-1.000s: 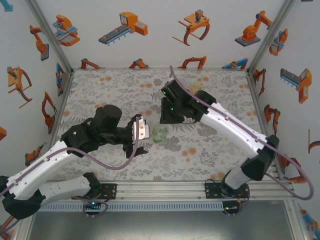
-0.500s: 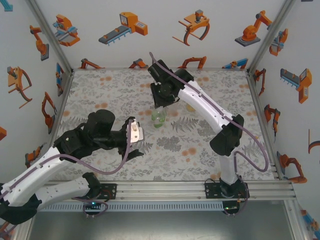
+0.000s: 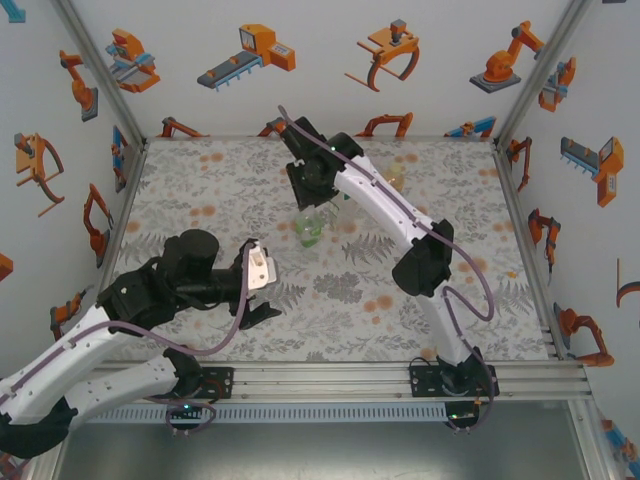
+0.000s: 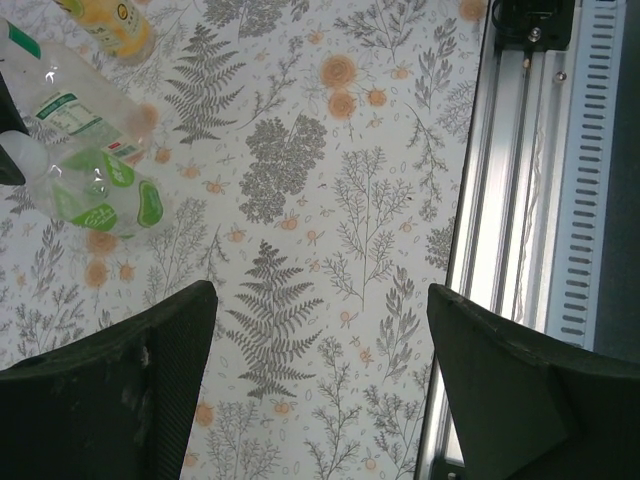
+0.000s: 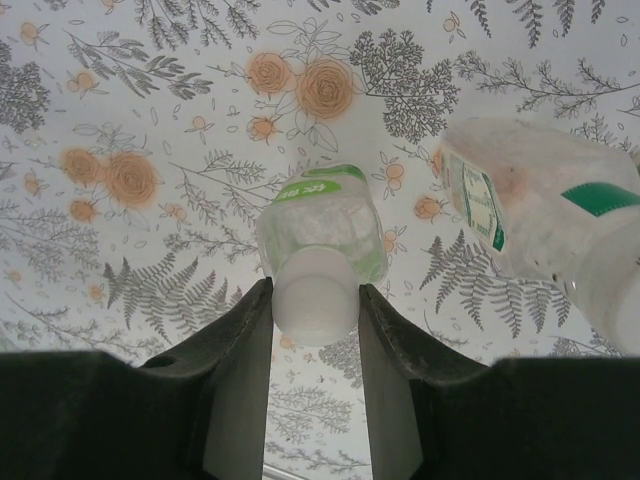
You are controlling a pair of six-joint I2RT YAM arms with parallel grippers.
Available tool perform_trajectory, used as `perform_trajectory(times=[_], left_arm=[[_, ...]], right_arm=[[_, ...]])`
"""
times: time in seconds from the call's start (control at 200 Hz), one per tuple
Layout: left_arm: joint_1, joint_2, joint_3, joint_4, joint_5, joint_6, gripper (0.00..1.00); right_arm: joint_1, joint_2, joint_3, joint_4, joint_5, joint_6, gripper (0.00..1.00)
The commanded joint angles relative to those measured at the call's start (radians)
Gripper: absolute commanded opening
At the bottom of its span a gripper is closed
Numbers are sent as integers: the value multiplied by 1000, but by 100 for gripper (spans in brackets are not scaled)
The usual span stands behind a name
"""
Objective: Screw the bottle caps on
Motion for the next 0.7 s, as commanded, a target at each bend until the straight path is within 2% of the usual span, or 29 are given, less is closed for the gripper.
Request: perform_trajectory(times=[0.0, 0.696], left_arm=[[-5, -17, -13, 12, -11, -39, 79], [-4, -37, -19, 25, -29, -55, 80]], right_arm=[[-4, 26, 36, 23, 28, -40, 0], [-5, 127, 88, 122, 19, -77, 0]])
